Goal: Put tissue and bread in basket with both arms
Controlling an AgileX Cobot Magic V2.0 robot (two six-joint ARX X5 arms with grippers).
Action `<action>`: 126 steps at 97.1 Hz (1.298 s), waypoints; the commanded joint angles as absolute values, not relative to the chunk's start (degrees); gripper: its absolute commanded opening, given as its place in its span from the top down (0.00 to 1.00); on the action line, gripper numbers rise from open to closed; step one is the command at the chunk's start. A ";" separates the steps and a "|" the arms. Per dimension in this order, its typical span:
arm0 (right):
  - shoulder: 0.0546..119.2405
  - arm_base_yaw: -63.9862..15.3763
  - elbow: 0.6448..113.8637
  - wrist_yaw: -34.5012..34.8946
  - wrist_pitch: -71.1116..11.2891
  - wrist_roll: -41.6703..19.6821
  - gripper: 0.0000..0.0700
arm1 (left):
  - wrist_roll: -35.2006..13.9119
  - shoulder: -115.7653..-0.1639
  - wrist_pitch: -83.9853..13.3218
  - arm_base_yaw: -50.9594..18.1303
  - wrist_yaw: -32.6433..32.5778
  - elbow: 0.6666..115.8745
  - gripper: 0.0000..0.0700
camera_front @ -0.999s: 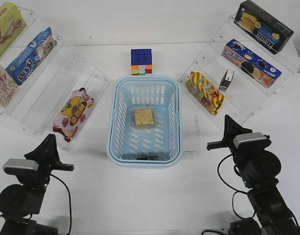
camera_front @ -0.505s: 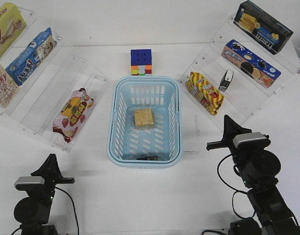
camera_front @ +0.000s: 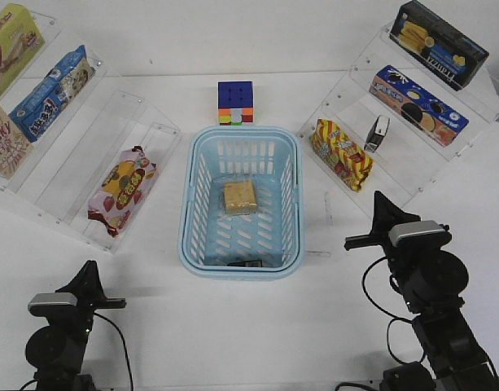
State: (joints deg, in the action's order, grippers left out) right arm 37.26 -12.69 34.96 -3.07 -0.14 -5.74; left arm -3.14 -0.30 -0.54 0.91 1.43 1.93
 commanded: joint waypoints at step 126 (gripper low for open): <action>-0.14 -2.50 0.71 -3.40 -7.33 9.37 1.00 | -3.33 -0.23 0.05 0.99 1.45 0.80 1.00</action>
State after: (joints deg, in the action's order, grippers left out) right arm 1.10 -2.55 0.82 -3.22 -4.69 10.22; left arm -3.14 -0.30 -0.56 0.91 1.43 1.93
